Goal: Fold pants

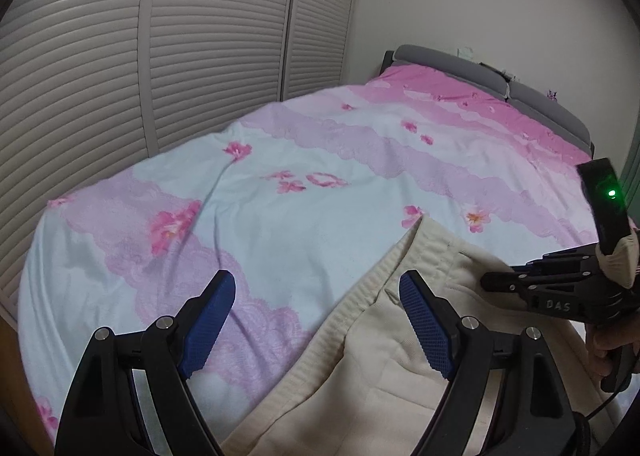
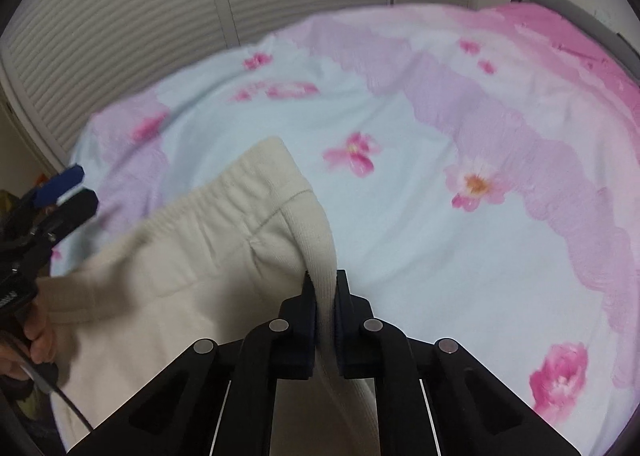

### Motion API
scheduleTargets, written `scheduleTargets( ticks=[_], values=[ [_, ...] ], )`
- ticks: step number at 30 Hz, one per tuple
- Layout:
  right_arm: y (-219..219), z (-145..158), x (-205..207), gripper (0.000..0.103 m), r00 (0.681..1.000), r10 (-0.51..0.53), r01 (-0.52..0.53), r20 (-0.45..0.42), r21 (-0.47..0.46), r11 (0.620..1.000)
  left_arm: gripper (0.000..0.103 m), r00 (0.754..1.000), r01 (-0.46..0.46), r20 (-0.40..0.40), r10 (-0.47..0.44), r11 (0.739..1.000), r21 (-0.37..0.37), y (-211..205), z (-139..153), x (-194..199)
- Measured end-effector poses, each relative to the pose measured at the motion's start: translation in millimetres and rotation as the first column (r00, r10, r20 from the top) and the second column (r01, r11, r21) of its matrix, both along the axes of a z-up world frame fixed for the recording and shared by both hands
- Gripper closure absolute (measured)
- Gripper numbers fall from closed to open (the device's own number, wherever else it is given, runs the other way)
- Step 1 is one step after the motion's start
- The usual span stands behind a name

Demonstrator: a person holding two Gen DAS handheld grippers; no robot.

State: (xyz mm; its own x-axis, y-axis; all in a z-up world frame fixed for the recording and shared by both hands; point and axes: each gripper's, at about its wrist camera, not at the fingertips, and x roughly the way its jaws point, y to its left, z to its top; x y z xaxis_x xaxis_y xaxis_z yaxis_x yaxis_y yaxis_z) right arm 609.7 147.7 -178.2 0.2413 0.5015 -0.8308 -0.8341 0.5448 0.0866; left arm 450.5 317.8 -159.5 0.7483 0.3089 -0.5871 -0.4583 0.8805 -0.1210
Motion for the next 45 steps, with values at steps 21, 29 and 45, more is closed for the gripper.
scheduleTargets(
  ticks=[21, 29, 45],
  values=[
    [24.7, 59.3, -269.4, 0.095, 0.961, 0.233, -0.239, 0.148, 0.029, 0.971, 0.013, 0.995, -0.028, 0.103, 0.014, 0.990, 0.141, 5.2, 77.1, -209.7],
    [39.0, -14.4, -292.4, 0.095, 0.973, 0.218, -0.217, 0.078, -0.014, 0.976, 0.013, 0.999, -0.022, 0.040, 0.018, 0.995, 0.101, 9.3, 41.7, -217.8],
    [-39.1, 22.7, -317.7, 0.051, 0.952, -0.088, 0.054, 0.295, 0.121, 0.991, 0.013, 0.998, 0.038, 0.053, -0.046, 0.990, 0.132, -27.7, 41.6, -213.5]
  ],
)
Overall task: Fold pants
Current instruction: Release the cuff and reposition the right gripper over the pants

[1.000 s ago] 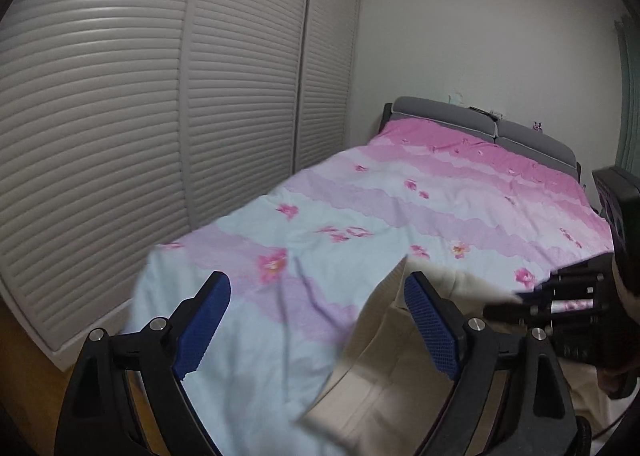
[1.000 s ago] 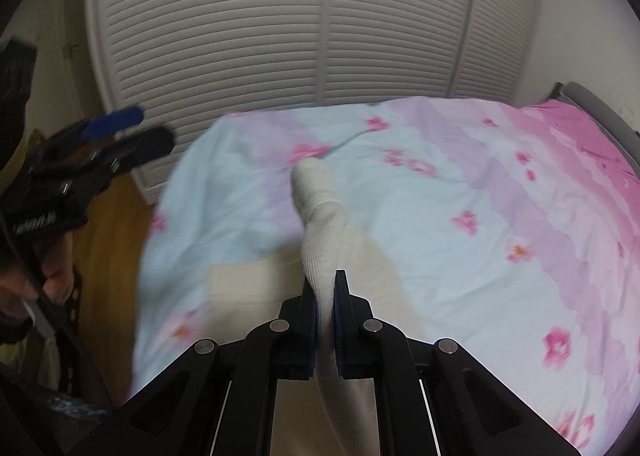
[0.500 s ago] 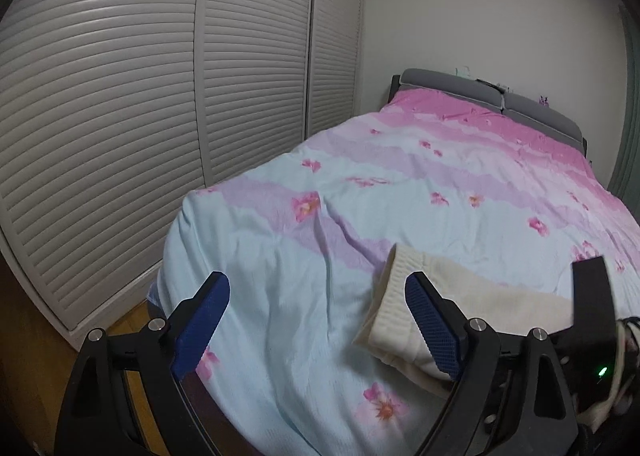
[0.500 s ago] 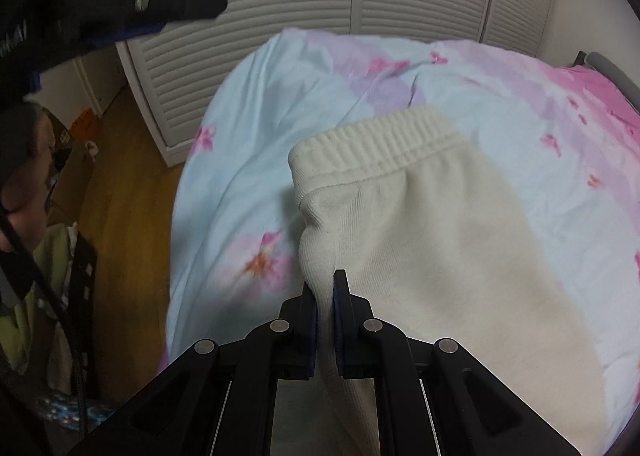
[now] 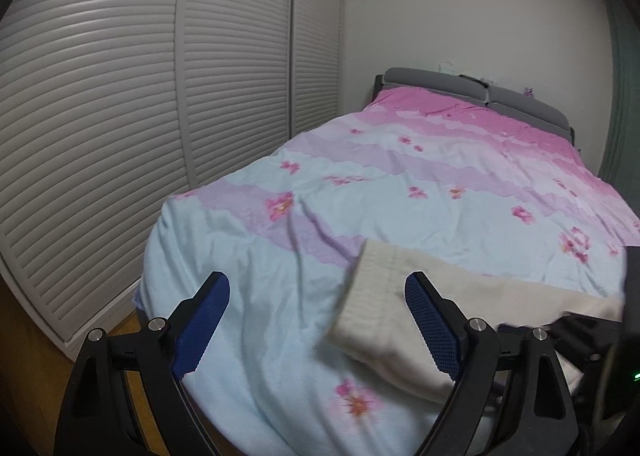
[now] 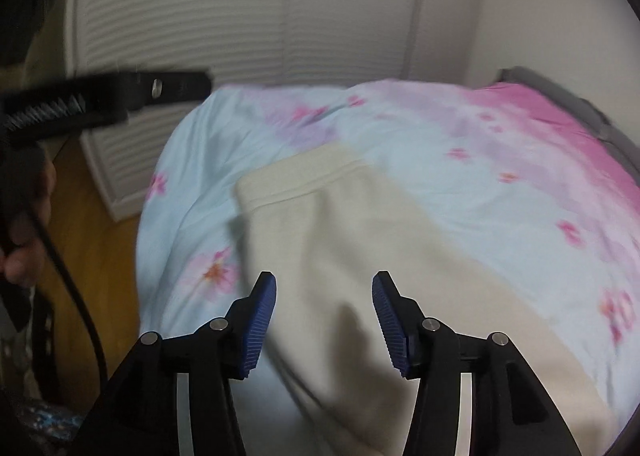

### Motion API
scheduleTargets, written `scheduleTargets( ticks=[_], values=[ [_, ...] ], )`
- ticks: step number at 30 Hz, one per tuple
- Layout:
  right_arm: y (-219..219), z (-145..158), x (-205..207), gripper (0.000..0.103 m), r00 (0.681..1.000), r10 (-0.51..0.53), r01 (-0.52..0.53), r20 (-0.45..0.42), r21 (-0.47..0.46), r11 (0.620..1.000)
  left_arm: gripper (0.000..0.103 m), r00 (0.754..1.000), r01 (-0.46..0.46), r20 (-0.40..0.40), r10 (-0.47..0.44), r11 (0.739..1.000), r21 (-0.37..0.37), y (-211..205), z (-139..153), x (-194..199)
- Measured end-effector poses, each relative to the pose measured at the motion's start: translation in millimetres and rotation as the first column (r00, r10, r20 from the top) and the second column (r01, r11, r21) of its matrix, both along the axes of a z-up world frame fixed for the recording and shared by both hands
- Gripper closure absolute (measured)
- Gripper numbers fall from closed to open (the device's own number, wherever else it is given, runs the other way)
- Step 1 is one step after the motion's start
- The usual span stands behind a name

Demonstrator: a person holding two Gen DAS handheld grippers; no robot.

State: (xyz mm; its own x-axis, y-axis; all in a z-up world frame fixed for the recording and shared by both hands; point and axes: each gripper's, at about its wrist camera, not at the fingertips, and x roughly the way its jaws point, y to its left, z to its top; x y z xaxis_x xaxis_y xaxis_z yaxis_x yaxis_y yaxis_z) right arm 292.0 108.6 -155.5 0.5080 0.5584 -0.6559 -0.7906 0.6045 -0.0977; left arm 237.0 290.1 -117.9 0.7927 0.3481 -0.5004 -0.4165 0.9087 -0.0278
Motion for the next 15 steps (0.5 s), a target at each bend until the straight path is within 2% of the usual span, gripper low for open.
scheduleTargets(
  ticks=[4, 6, 9, 12, 15],
  values=[
    [-74.9, 23.8, -4.3, 0.049, 0.982, -0.187, 0.186, 0.010, 0.071, 0.980, 0.013, 0.998, 0.059, 0.022, -0.059, 0.998, -0.003, -33.1, 5.9, 4.5],
    [-112.9, 30.2, -7.7, 0.049, 0.957, -0.289, 0.286, 0.031, 0.068, 0.956, 0.013, 0.994, 0.104, 0.031, -0.103, 0.995, -0.007, -55.9, 5.9, 8.6],
    [-169.0, 30.4, -12.4, 0.048, 0.901, -0.422, 0.425, 0.102, -0.001, 0.905, 0.013, 0.983, 0.181, 0.047, -0.180, 0.984, -0.006, -93.9, 5.4, 14.8],
    [-205.1, 23.6, -11.3, 0.048, 0.874, -0.470, 0.478, 0.121, -0.045, 0.877, 0.013, 0.965, 0.256, 0.052, -0.256, 0.967, -0.001, -130.9, 2.6, 19.9],
    [-223.3, 10.8, -6.8, 0.048, 0.875, -0.469, 0.480, 0.124, -0.089, 0.873, 0.013, 0.947, 0.317, 0.056, -0.318, 0.948, 0.019, -161.8, 0.0, 21.1]
  ],
)
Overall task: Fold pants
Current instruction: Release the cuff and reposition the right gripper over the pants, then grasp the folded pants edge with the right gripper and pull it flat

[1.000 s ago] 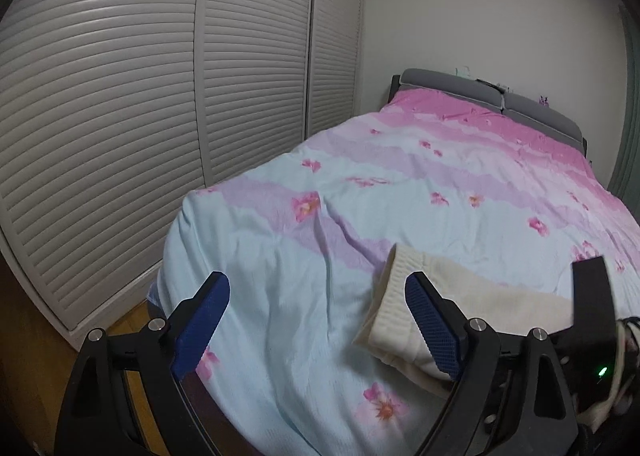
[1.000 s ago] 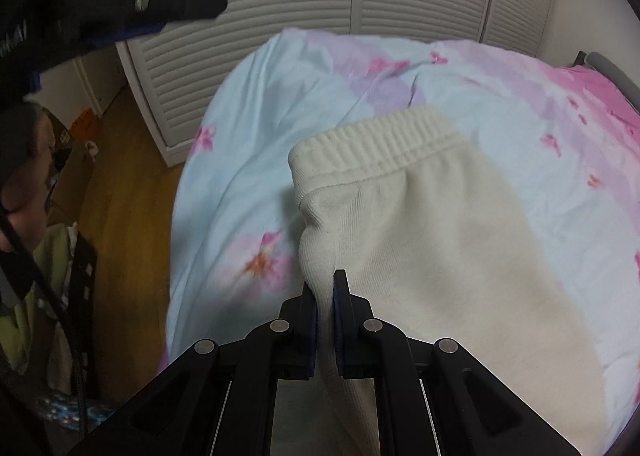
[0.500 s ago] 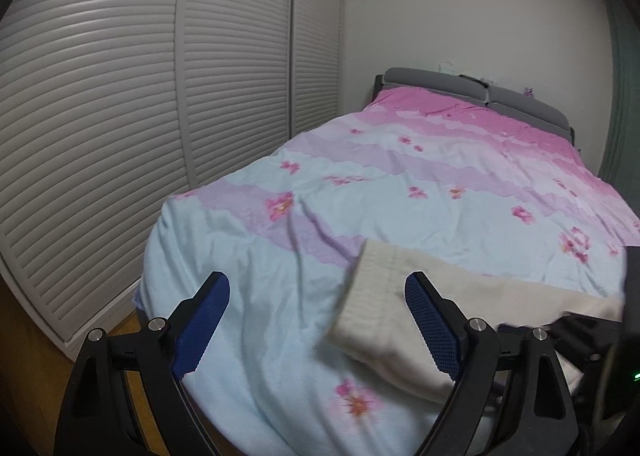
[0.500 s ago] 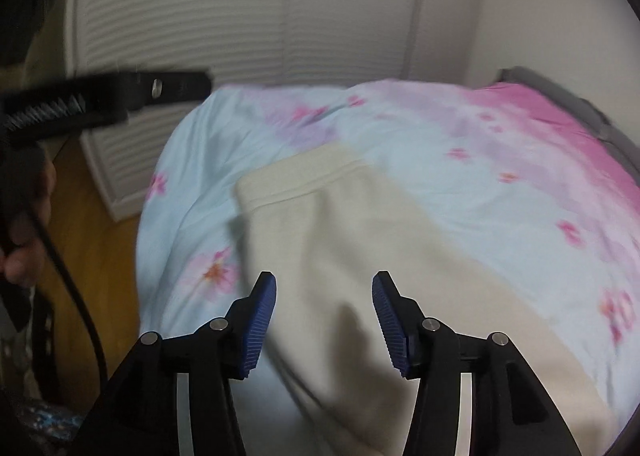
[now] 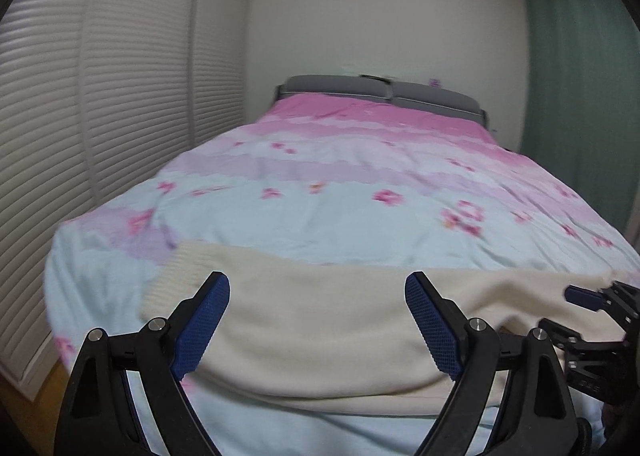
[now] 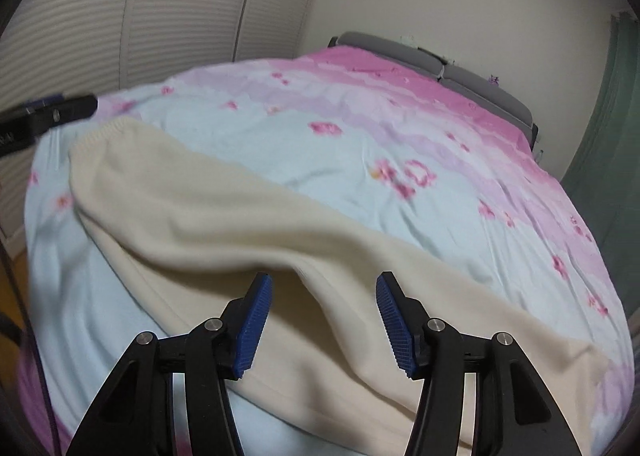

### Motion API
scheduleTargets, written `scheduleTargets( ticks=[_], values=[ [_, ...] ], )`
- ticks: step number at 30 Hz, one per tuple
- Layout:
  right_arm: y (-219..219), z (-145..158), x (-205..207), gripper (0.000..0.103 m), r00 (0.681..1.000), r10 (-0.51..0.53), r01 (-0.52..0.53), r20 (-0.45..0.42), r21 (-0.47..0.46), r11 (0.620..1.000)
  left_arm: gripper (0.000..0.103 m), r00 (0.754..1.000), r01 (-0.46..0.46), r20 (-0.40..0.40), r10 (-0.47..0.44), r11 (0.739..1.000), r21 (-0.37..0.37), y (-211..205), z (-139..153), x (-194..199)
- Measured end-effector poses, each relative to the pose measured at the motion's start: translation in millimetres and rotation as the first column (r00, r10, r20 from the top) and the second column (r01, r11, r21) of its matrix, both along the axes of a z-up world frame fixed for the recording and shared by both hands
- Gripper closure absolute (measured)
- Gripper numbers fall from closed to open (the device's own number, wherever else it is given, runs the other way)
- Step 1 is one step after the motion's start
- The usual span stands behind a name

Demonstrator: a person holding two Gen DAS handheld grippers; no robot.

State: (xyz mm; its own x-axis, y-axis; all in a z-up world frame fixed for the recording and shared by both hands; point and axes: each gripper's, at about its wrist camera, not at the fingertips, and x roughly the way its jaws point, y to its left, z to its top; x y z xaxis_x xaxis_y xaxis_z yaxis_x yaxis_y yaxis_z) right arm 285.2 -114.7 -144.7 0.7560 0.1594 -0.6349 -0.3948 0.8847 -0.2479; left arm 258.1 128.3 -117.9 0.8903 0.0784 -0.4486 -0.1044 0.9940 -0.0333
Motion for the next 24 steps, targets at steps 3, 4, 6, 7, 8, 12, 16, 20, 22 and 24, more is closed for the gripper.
scheduleTargets(
  ticks=[3, 4, 6, 7, 8, 12, 16, 20, 22, 24],
  values=[
    [-2.2, -16.4, 8.6, 0.048, 1.000, 0.024, -0.024, -0.006, -0.053, 0.998, 0.013, 0.999, 0.026, 0.025, -0.027, 0.999, 0.024, -20.9, -1.6, -1.8],
    [-2.5, -23.3, 14.0, 0.048, 0.999, 0.034, -0.036, -0.021, -0.062, 0.997, 0.013, 0.999, 0.027, 0.028, -0.028, 0.999, 0.028, -24.9, -2.4, -0.9],
    [-3.3, -34.7, 21.1, 0.048, 0.999, 0.040, -0.043, -0.035, -0.081, 0.996, 0.013, 0.999, 0.019, 0.030, -0.019, 1.000, 0.023, -30.2, -4.6, 1.4],
    [-4.0, -40.3, 24.3, 0.050, 0.998, 0.043, -0.046, -0.042, -0.089, 0.995, 0.013, 1.000, 0.015, 0.026, -0.016, 1.000, 0.016, -32.2, -6.4, 3.5],
    [-4.0, -45.2, 27.7, 0.057, 0.998, 0.045, -0.050, -0.050, -0.093, 0.994, 0.013, 1.000, 0.013, 0.023, -0.014, 1.000, 0.011, -33.2, -8.1, 4.6],
    [-9.4, -60.5, 33.8, 0.087, 0.994, 0.034, -0.042, -0.103, -0.076, 0.996, 0.013, 1.000, 0.005, 0.007, -0.005, 1.000, 0.018, -36.2, -17.7, 10.9],
    [-18.4, -57.4, 28.6, 0.097, 0.994, 0.039, -0.043, -0.104, -0.028, 0.999, 0.013, 1.000, -0.009, -0.011, 0.009, 1.000, 0.019, -32.8, -21.6, 13.3],
    [-35.4, -32.0, 10.0, 0.097, 0.996, 0.038, -0.036, -0.080, 0.016, 0.999, 0.013, 1.000, -0.020, -0.016, 0.020, 1.000, -0.002, -27.6, -18.7, 7.7],
    [-45.4, -18.2, 0.5, 0.097, 0.996, 0.041, -0.038, -0.075, 0.036, 0.999, 0.013, 1.000, -0.017, -0.013, 0.016, 1.000, -0.014, -26.6, -16.8, 1.8],
    [-53.0, -7.9, -10.8, 0.097, 0.996, 0.051, -0.048, -0.073, 0.029, 0.998, 0.013, 1.000, -0.009, -0.007, 0.009, 1.000, -0.017, -27.0, -15.3, -5.5]
  ],
)
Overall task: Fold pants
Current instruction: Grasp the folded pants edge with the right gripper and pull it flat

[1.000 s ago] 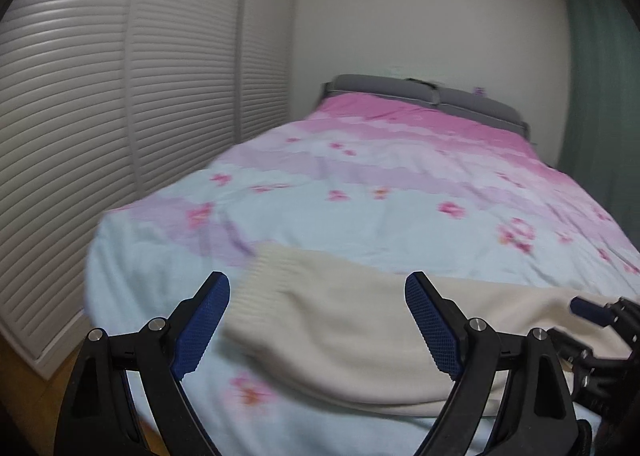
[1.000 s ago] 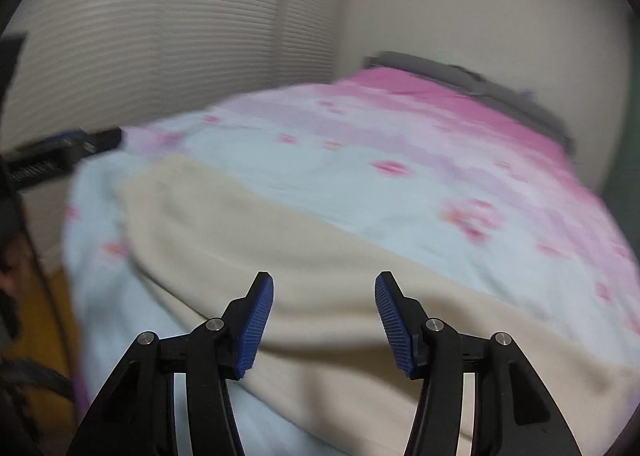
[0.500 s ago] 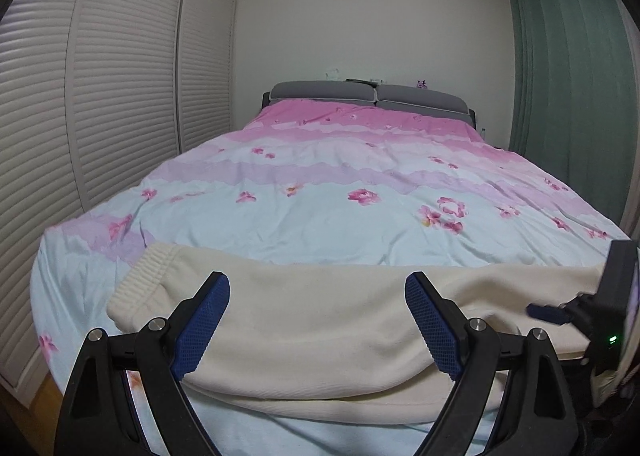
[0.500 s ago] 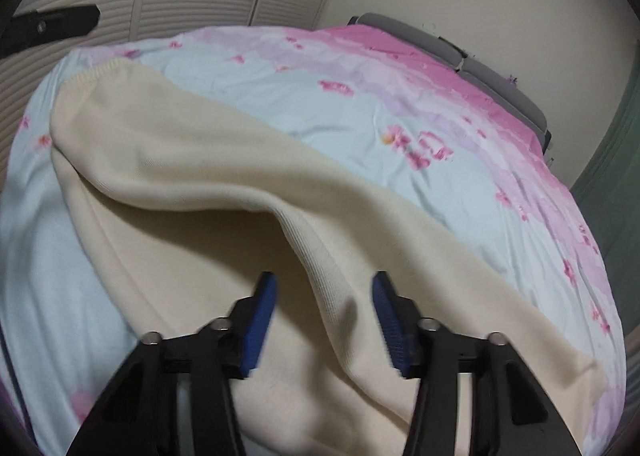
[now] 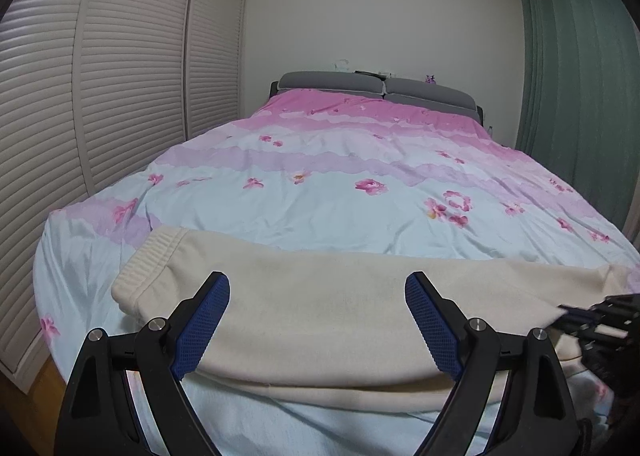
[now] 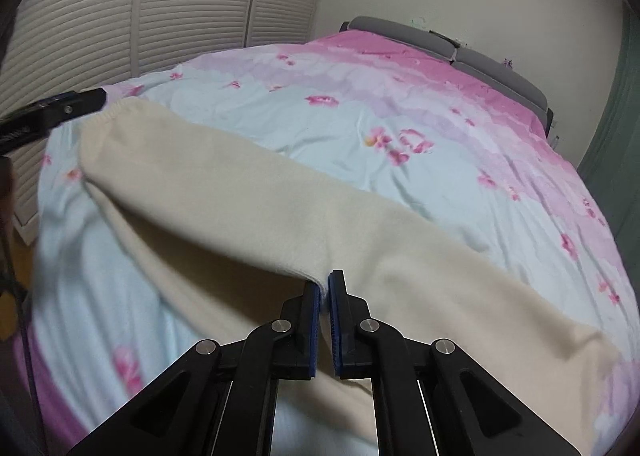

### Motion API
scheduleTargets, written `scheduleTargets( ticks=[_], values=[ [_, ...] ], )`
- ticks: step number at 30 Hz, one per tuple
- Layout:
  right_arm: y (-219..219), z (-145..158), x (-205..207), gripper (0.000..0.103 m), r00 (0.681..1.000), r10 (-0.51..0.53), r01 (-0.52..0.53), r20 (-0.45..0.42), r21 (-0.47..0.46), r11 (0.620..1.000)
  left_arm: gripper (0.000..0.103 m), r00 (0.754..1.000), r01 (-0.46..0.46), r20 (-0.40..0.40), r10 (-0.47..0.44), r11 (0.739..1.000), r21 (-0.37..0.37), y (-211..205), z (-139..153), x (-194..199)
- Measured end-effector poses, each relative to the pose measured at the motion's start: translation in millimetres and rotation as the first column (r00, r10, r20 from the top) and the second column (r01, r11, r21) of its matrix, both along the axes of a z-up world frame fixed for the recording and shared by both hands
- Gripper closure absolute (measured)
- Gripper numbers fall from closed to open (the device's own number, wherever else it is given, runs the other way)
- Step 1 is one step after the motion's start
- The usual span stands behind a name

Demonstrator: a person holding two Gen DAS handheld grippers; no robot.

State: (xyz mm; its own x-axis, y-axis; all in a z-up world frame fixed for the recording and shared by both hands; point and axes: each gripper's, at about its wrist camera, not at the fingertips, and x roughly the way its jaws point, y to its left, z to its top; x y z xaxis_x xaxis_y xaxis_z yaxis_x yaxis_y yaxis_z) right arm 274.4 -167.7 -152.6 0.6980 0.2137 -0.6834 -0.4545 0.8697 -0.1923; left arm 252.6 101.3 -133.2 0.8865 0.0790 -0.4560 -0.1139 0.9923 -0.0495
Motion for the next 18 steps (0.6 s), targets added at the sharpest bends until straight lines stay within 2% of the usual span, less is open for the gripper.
scheduleTargets(
  ticks=[4, 9, 14, 18],
  values=[
    [-1.1, -2.8, -21.0, 0.097, 0.999, 0.033, -0.034, -0.028, -0.018, 0.999, 0.013, 0.999, 0.033, 0.000, -0.033, 0.999, 0.011, -9.6, -0.6, -8.9],
    [-0.6, -30.0, -31.7, 0.097, 0.994, 0.031, -0.033, -0.106, -0.017, 0.999, 0.013, 0.998, 0.059, -0.002, -0.059, 0.998, 0.027, -19.7, -2.1, -11.7],
    [6.8, -60.3, -21.0, 0.097, 0.992, 0.020, -0.028, -0.128, -0.067, 0.997, 0.013, 0.997, 0.078, -0.023, -0.077, 0.996, 0.050, -27.1, -13.5, -9.0],
    [7.7, -60.0, -22.2, 0.095, 0.993, 0.018, -0.025, -0.116, -0.061, 0.998, 0.013, 0.996, 0.078, -0.055, -0.076, 0.996, 0.049, -28.4, -20.5, -4.0]
  ],
)
